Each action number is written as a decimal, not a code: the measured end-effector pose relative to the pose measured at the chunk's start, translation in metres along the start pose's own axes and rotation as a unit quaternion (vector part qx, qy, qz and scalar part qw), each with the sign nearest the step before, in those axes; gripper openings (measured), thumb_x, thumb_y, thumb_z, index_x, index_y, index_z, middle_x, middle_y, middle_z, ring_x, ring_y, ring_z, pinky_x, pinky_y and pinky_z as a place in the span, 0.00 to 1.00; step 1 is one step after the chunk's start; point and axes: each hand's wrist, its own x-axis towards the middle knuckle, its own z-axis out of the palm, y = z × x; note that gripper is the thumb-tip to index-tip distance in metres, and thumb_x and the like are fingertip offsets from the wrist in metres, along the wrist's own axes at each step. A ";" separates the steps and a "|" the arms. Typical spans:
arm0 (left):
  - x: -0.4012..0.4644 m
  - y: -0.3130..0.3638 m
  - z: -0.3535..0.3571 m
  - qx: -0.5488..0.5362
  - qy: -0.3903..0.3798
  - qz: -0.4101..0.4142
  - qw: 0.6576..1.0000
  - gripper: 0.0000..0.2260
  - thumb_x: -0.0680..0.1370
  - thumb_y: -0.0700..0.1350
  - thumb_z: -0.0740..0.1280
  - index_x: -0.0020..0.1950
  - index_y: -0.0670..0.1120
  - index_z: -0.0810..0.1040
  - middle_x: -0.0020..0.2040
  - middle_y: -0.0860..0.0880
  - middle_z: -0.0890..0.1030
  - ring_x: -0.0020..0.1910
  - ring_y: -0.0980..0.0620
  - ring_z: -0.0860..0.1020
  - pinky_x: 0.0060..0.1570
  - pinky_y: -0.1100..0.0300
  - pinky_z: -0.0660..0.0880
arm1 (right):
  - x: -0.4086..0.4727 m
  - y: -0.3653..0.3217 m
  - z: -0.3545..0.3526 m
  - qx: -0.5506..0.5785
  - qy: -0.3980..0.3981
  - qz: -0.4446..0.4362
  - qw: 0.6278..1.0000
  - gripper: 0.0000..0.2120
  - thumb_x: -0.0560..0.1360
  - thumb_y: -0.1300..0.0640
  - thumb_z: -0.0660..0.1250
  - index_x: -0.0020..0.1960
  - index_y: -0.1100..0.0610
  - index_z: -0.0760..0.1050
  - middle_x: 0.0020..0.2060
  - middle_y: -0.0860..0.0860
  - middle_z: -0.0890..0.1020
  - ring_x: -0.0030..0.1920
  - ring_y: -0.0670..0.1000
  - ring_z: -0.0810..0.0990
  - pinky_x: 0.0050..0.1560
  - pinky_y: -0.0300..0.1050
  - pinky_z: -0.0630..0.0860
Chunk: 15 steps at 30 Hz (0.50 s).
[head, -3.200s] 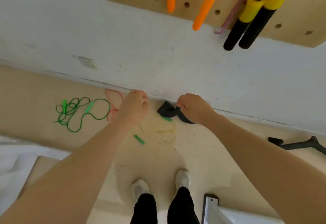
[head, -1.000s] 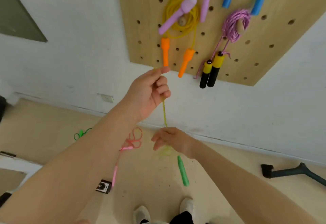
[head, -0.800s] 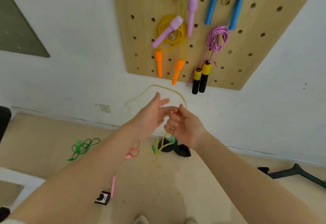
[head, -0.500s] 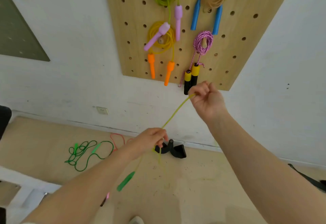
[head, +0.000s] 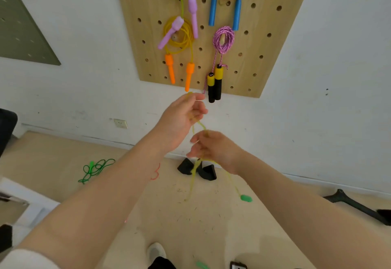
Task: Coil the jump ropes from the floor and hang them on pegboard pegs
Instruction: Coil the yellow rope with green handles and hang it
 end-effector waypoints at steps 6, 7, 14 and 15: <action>-0.030 -0.052 0.005 0.075 -0.094 -0.159 0.980 0.17 0.79 0.59 0.54 0.56 0.50 0.74 0.44 0.49 0.83 0.48 0.50 0.81 0.57 0.51 0.74 | -0.007 -0.015 -0.031 0.393 0.053 -0.061 0.916 0.13 0.83 0.56 0.49 0.46 0.58 0.70 0.30 0.52 0.80 0.37 0.53 0.84 0.39 0.48 0.81; -0.032 -0.055 0.005 0.095 -0.097 -0.159 0.978 0.15 0.80 0.56 0.57 0.58 0.49 0.74 0.44 0.48 0.83 0.49 0.49 0.81 0.58 0.51 0.73 | -0.009 -0.016 -0.034 0.431 0.059 -0.066 0.898 0.13 0.83 0.56 0.50 0.47 0.58 0.70 0.30 0.52 0.81 0.38 0.53 0.84 0.40 0.50 0.81; -0.041 -0.059 0.009 0.120 -0.073 -0.172 0.975 0.05 0.79 0.42 0.63 0.44 0.43 0.76 0.28 0.52 0.64 0.26 0.54 0.65 0.38 0.60 0.75 | 0.004 -0.019 -0.044 0.567 0.112 -0.099 0.810 0.08 0.81 0.60 0.54 0.54 0.60 0.71 0.34 0.55 0.83 0.39 0.56 0.84 0.43 0.60 0.81; -0.040 -0.057 0.006 0.135 -0.052 -0.170 0.975 0.06 0.79 0.43 0.63 0.43 0.44 0.75 0.28 0.53 0.63 0.25 0.55 0.62 0.33 0.62 0.72 | 0.006 -0.020 -0.044 0.575 0.122 -0.102 0.802 0.09 0.81 0.61 0.54 0.57 0.60 0.70 0.37 0.56 0.83 0.40 0.56 0.84 0.43 0.60 0.80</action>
